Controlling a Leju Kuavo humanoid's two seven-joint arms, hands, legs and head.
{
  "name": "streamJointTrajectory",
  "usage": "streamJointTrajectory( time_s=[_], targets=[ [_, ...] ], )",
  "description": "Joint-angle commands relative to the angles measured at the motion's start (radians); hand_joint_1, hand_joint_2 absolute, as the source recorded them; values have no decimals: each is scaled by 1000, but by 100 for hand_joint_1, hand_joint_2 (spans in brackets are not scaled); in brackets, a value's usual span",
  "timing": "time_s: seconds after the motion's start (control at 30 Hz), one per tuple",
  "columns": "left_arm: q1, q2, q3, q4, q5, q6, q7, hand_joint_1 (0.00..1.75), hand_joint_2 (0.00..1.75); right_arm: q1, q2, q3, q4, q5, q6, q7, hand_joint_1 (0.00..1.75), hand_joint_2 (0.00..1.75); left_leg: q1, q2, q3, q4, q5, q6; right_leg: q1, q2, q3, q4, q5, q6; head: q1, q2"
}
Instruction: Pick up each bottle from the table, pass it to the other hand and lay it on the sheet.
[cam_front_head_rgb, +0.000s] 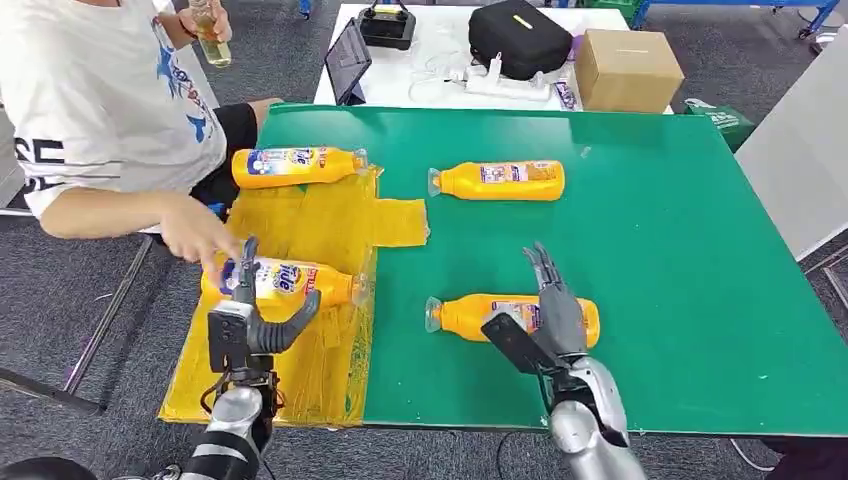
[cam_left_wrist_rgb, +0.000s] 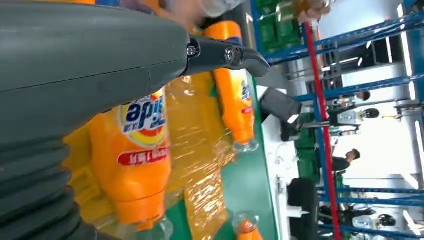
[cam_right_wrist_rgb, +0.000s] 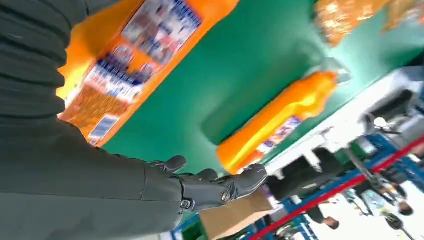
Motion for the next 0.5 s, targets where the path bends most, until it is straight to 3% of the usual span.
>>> streamJointTrajectory(
  time_s=[0.03,0.5],
  targets=[
    [-13,-3,-6,87,-6,-15,13,0,175,-60,-93,-38,134,-7,114,75,0,175,0,0,2,-1,0,0,0,-1,2,-1,0,-1,0,0],
    [-13,-3,-6,87,-6,-15,13,0,175,-60,-93,-38,134,-7,114,75,0,175,1,1,1,0,0,-1,1,0,1,-1,0,-1,0,0]
  ],
)
